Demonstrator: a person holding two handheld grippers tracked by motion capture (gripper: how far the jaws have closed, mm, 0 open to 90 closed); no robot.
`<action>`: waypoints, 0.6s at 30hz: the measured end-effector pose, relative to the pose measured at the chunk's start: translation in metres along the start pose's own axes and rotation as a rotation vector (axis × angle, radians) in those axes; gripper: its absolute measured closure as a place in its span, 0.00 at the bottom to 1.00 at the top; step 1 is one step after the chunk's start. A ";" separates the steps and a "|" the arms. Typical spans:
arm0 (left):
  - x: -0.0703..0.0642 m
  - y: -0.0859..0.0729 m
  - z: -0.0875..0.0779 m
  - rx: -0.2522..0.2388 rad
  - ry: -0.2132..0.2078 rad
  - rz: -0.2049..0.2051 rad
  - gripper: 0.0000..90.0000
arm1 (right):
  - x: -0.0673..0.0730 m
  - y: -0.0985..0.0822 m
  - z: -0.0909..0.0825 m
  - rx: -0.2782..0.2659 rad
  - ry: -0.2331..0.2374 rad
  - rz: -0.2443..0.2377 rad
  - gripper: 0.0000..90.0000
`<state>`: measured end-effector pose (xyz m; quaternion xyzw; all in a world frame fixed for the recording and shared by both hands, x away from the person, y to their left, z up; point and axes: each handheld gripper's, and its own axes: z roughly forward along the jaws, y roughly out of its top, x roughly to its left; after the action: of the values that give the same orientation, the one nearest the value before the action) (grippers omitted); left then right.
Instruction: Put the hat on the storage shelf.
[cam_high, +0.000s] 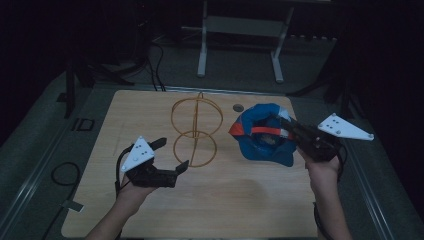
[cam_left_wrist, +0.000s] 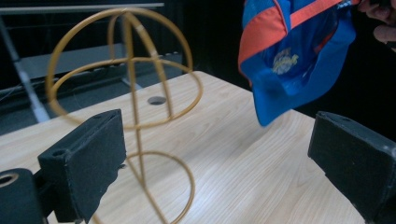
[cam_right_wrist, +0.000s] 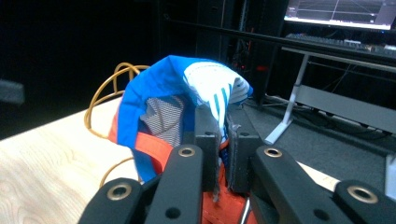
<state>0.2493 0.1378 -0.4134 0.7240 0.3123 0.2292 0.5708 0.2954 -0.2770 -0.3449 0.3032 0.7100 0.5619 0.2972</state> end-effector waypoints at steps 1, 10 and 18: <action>-0.001 0.003 0.002 0.000 -0.003 0.007 0.05 | 0.003 0.000 -0.002 -0.005 0.008 -0.005 0.94; -0.019 0.030 0.026 0.006 -0.083 0.022 0.05 | 0.025 -0.002 -0.004 -0.017 0.052 -0.039 0.94; -0.032 0.049 0.051 0.036 -0.079 0.081 0.07 | 0.040 -0.003 -0.004 -0.020 0.058 -0.074 0.94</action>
<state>0.2711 0.0728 -0.3777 0.7545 0.2640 0.2179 0.5599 0.2664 -0.2496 -0.3498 0.2573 0.7233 0.5661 0.3003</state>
